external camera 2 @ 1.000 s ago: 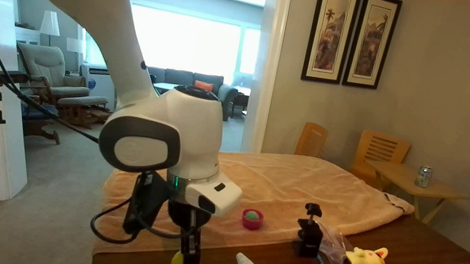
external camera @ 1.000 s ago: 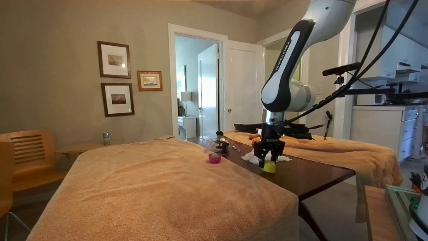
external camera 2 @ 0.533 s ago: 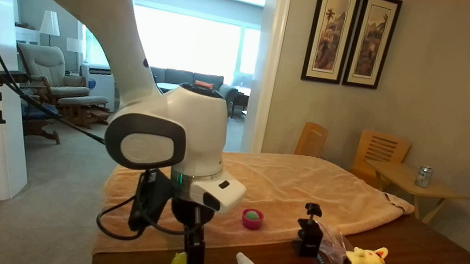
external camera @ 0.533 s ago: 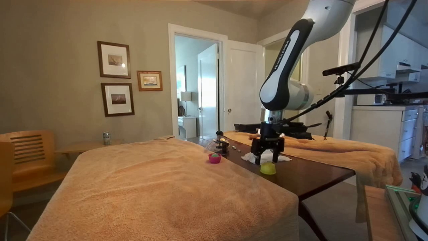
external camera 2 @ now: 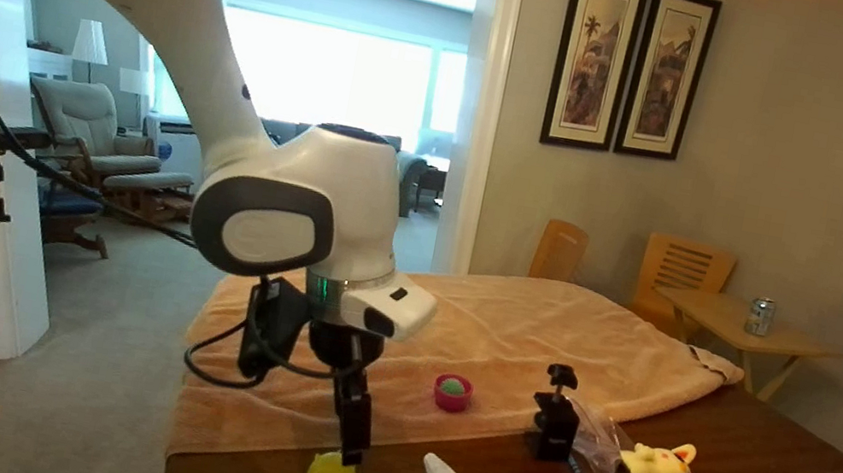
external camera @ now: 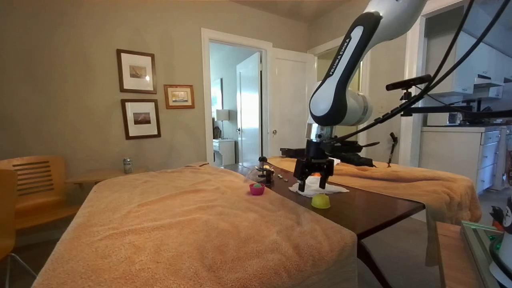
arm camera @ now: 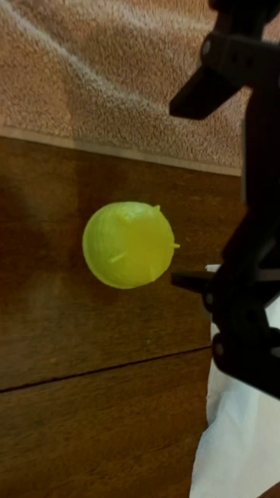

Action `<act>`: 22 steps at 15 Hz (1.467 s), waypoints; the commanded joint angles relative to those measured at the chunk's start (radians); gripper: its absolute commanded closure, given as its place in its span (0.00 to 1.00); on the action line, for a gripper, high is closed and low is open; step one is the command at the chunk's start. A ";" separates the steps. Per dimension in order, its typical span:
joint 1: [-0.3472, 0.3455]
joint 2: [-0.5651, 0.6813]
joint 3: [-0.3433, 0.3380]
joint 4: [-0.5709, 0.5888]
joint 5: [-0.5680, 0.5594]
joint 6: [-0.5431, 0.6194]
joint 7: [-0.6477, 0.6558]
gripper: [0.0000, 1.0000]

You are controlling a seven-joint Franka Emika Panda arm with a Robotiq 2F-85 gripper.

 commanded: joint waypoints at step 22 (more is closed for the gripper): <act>-0.017 -0.262 0.036 -0.077 -0.168 -0.102 0.187 0.00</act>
